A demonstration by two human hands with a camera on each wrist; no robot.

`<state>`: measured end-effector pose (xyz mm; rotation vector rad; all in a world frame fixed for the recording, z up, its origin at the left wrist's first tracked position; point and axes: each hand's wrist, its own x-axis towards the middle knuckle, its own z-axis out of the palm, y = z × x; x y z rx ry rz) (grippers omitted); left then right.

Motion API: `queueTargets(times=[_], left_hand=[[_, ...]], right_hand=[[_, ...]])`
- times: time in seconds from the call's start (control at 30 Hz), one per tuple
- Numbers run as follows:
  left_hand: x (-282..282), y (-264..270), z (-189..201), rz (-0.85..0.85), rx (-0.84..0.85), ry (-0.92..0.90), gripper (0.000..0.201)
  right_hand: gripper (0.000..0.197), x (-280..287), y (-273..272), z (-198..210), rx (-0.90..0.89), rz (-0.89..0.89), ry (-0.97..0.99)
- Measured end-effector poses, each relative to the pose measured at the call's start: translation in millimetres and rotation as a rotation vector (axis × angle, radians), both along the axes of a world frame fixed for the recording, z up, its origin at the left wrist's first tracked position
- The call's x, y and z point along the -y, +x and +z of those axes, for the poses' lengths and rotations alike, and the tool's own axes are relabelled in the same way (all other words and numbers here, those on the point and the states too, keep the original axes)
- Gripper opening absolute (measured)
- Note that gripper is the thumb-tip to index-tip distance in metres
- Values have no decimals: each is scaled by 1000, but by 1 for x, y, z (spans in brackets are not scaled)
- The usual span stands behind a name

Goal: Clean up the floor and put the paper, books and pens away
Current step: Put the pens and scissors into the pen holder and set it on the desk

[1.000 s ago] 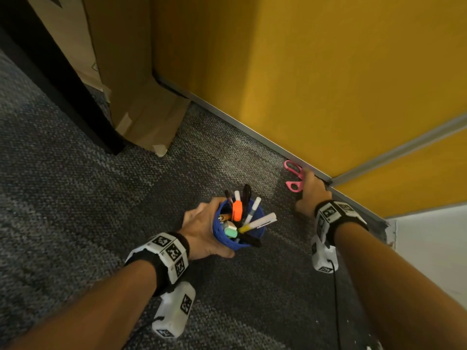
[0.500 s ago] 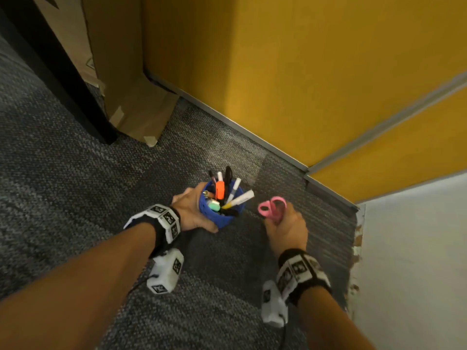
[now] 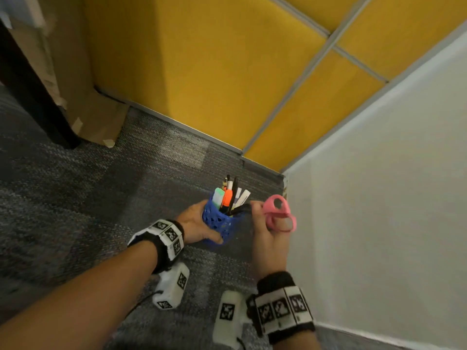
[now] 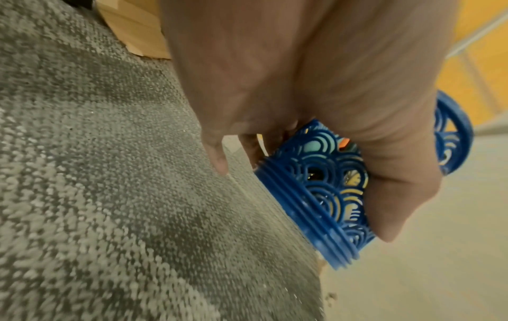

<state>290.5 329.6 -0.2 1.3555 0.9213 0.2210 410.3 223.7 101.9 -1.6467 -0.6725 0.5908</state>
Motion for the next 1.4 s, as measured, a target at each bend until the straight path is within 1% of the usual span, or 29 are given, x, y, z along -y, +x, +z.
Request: queueTargets(times=[0.1,0.2,0.27,0.3,0.43,0.53,0.57,0.6,0.67,0.73,0.77,0.8,0.83,0.9,0.93,0.97,1.03,1.1,1.13,1.2,1.3,1.4], left_hand=[[34,-4,17,-54,-48,70,94],[72,-13,36,-119,-84,133,97],[98,-20,54,-153,-95,163,97],[110,-23,61,-170,-102,179,96],[148,-34,82,-210,-129,245,94],[170,-37,98,-185,-117,282,88],[176,-36,101,-174,-107,275,88],[183,-36,103,-163,-90,262,90],[197,-38,108,-146,-70,257,94],[207,-39,111,-150,-80,270,94],[211,-38,113,-159,-85,281,94],[215,-36,113,-172,-86,293,95],[219,-35,115,-185,-89,308,97],[225,-34,113,-197,-94,335,97],[227,-34,112,-207,-98,354,96],[231,-35,113,-223,-122,372,95],[236,-40,113,-250,-168,413,96],[245,-50,120,-269,-194,395,104],[251,-57,130,-284,-214,393,108],[265,-69,163,-289,-276,378,109],[277,-84,234,-217,-332,315,103],[281,-98,310,-168,-260,166,93]], right_hand=[[16,30,-14,33,98,-36,3],[22,68,-22,49,208,23,-175],[22,91,-26,54,250,77,-327],[20,102,-28,56,254,85,-360],[11,145,-39,68,307,83,-386],[17,176,-44,80,348,143,-333],[20,185,-45,84,335,148,-295],[22,194,-44,84,302,120,-256],[24,213,-43,82,251,-19,-193],[29,228,-38,76,284,-178,-229],[35,233,-36,75,282,-199,-296],[39,238,-33,73,241,-181,-371],[41,241,-31,74,154,-131,-435],[38,242,-31,76,-106,24,-503],[36,241,-32,79,-212,94,-522],[34,242,-32,82,-276,156,-544],[30,244,-34,84,-307,261,-580],[28,253,-38,88,-315,369,-618],[28,258,-43,94,-328,406,-615],[27,265,-52,118,-361,430,-620],[27,263,-65,182,-372,400,-665],[29,262,-80,247,-343,326,-705]])
